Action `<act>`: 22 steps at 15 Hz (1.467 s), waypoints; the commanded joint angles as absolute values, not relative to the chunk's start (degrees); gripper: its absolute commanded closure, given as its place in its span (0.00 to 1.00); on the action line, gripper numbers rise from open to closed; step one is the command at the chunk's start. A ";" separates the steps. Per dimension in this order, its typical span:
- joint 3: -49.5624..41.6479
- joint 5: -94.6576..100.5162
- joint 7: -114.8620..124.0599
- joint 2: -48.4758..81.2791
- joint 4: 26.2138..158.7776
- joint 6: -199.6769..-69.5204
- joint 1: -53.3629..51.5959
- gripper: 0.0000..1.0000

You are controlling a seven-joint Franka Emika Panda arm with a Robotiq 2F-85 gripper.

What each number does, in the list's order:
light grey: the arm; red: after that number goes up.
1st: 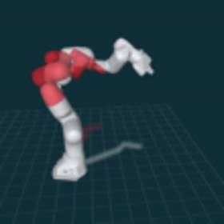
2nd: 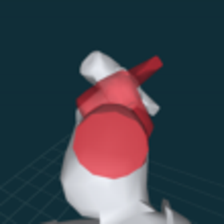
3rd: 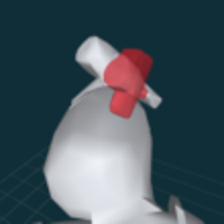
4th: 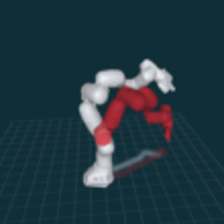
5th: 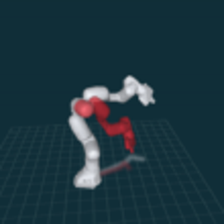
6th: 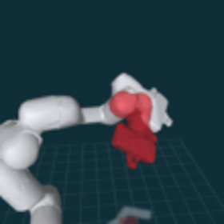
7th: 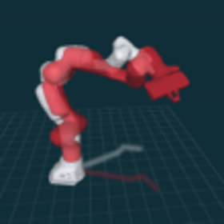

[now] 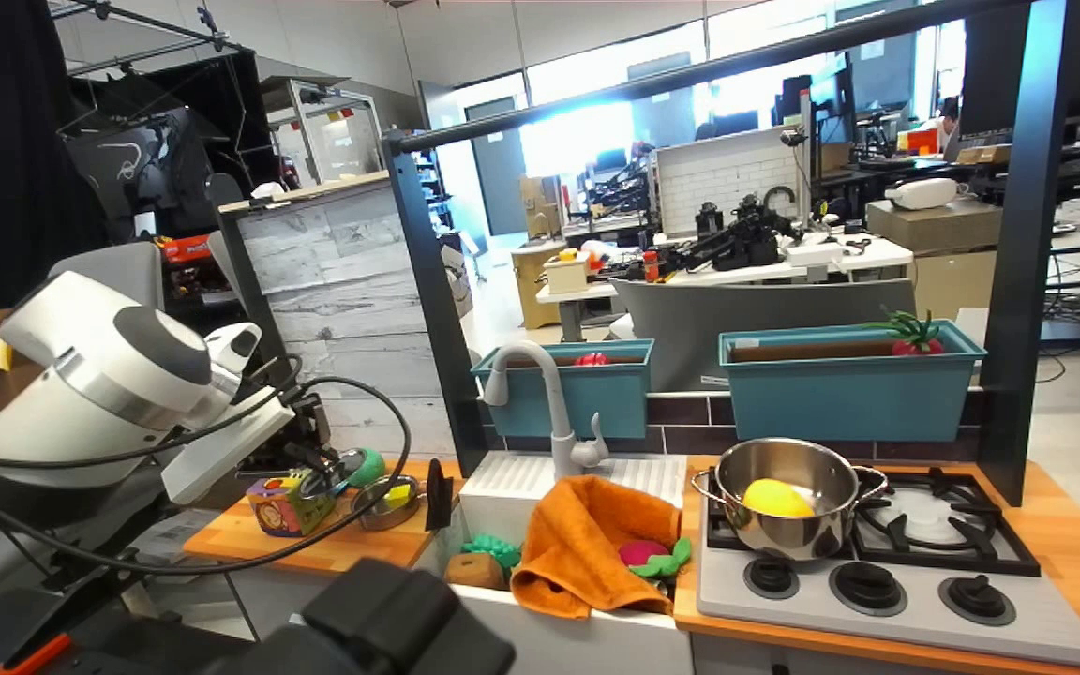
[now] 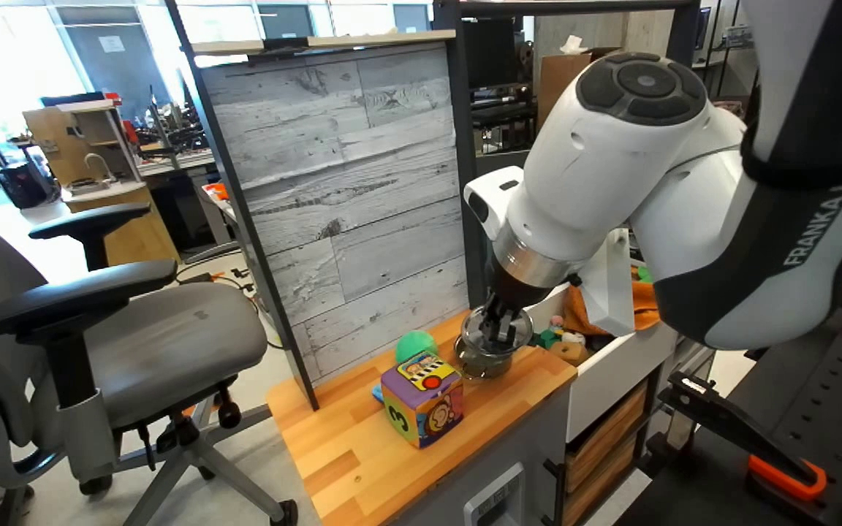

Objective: Remove the silver lid from the silver pot.

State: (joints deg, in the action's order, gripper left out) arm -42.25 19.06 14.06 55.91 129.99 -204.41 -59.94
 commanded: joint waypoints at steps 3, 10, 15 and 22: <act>-32.80 4.69 -3.32 51.38 135.64 -215.55 -55.30 0.95; -23.52 -0.14 -9.27 46.64 137.29 -215.66 -48.50 0.95; -17.84 -0.34 -9.47 43.26 138.78 -215.60 -42.87 0.95; -10.79 -1.19 -7.91 40.91 139.36 -215.43 -34.08 0.95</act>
State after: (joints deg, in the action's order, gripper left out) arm -14.79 0.39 -7.07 41.13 136.67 -204.49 -38.69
